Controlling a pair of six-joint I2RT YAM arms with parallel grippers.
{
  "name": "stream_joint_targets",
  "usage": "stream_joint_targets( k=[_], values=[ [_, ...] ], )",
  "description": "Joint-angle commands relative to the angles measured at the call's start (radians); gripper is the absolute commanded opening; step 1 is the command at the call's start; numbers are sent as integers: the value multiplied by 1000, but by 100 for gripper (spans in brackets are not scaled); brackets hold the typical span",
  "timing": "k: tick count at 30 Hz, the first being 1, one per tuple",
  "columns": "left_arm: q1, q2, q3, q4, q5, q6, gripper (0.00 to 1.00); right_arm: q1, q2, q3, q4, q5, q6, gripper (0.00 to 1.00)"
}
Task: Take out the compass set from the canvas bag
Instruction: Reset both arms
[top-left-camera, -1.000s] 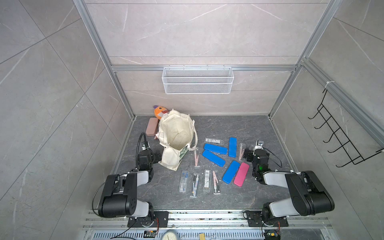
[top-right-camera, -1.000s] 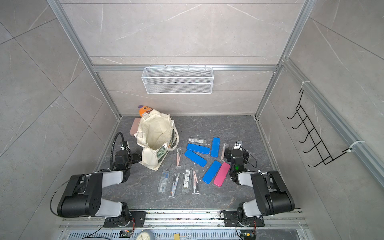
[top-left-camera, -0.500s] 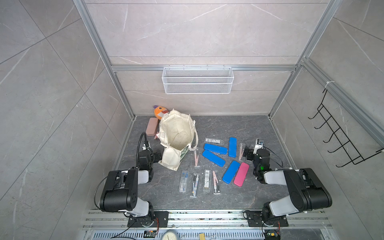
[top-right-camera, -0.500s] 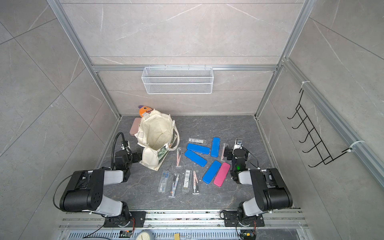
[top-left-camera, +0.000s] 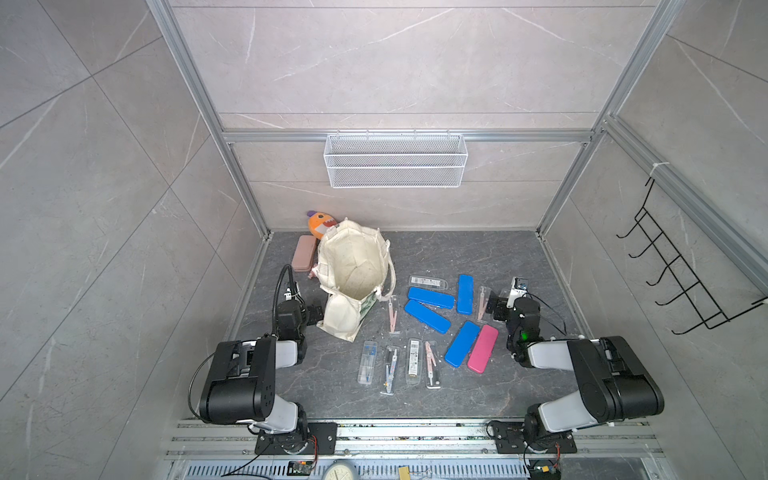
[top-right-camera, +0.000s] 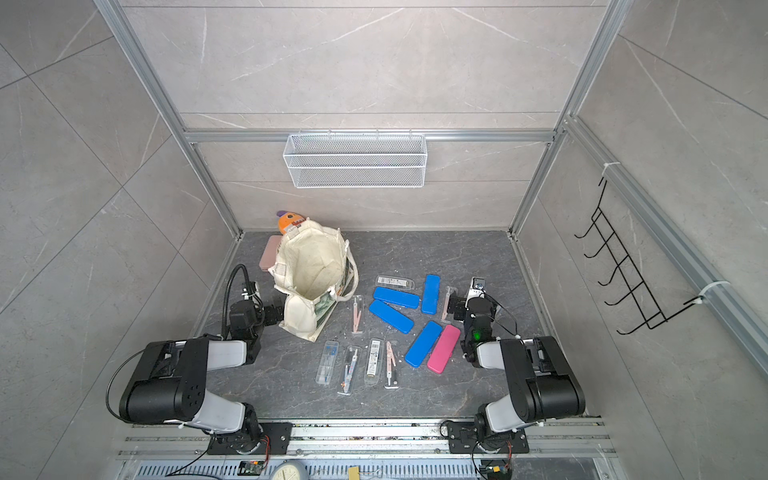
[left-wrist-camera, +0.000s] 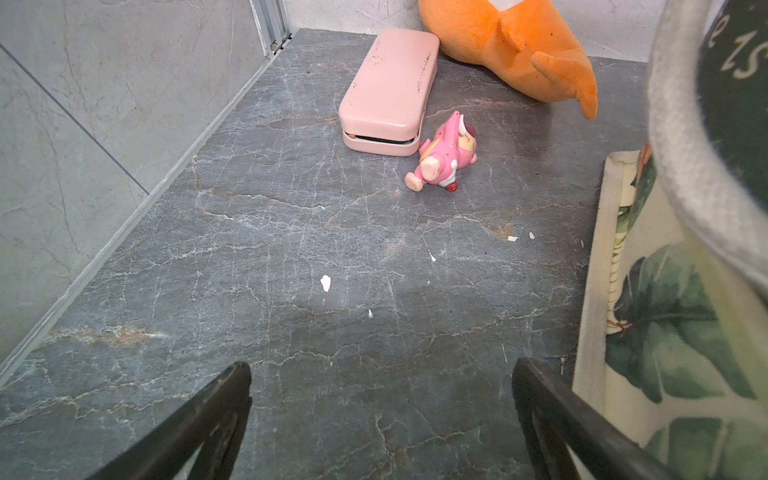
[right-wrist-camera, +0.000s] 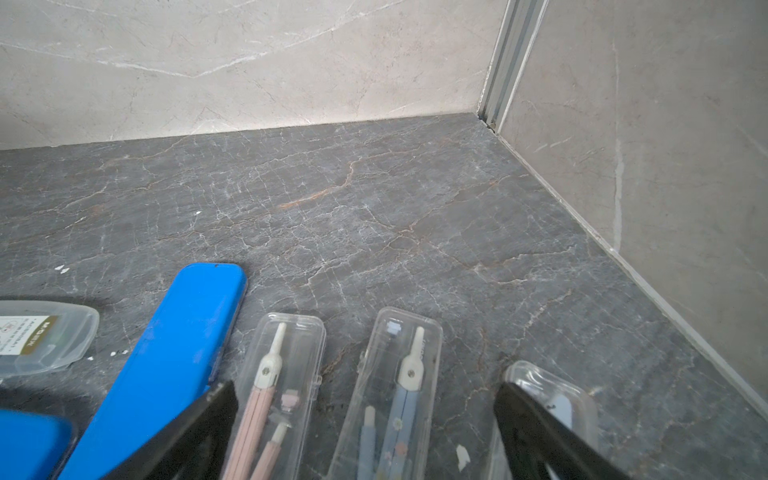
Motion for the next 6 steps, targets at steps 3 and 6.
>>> stream_joint_targets(
  k=[3, 6],
  values=[
    [5, 0, 9, 57, 18, 22, 100, -22, 6, 16, -9, -44, 1, 99],
    [4, 0, 8, 58, 18, 22, 100, -22, -2, 8, 4, -50, -9, 99]
  ],
)
